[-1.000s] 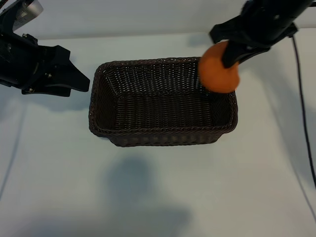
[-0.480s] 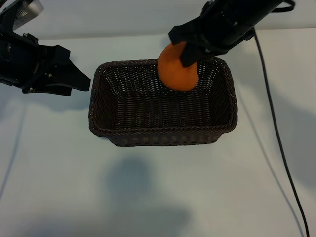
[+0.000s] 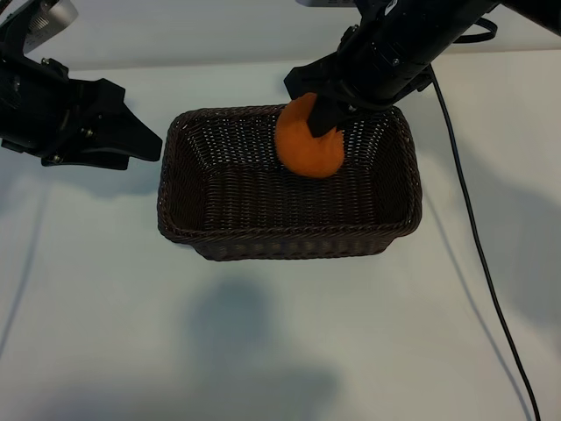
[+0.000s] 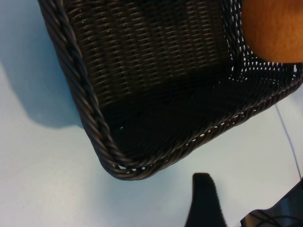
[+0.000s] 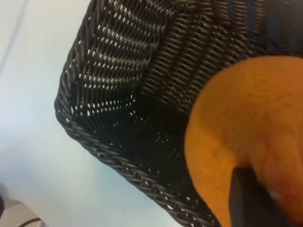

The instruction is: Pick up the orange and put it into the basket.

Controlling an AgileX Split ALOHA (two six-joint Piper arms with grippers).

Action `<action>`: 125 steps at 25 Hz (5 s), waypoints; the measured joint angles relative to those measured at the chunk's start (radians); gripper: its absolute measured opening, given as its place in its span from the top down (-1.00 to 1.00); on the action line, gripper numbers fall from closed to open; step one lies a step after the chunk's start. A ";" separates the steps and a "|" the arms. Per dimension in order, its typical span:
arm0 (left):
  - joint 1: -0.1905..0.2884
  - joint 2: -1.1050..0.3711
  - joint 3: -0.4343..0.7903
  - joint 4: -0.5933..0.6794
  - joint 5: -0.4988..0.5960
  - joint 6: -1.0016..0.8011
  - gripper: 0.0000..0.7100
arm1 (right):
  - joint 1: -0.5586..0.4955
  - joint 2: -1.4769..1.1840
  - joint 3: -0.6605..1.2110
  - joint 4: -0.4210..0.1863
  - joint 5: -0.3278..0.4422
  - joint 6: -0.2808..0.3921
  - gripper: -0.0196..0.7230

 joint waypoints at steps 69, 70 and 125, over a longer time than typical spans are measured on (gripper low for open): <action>0.000 0.000 0.000 -0.001 -0.021 0.008 -0.48 | 0.000 -0.084 -0.001 -0.071 0.150 -0.063 -0.28; 0.000 0.000 0.000 -0.001 -0.021 0.008 -0.48 | 0.000 -0.091 -0.001 -0.077 0.150 -0.063 -0.28; 0.000 0.000 0.000 -0.004 -0.016 0.008 -0.48 | -0.424 -0.191 0.000 -0.062 0.195 -0.105 0.07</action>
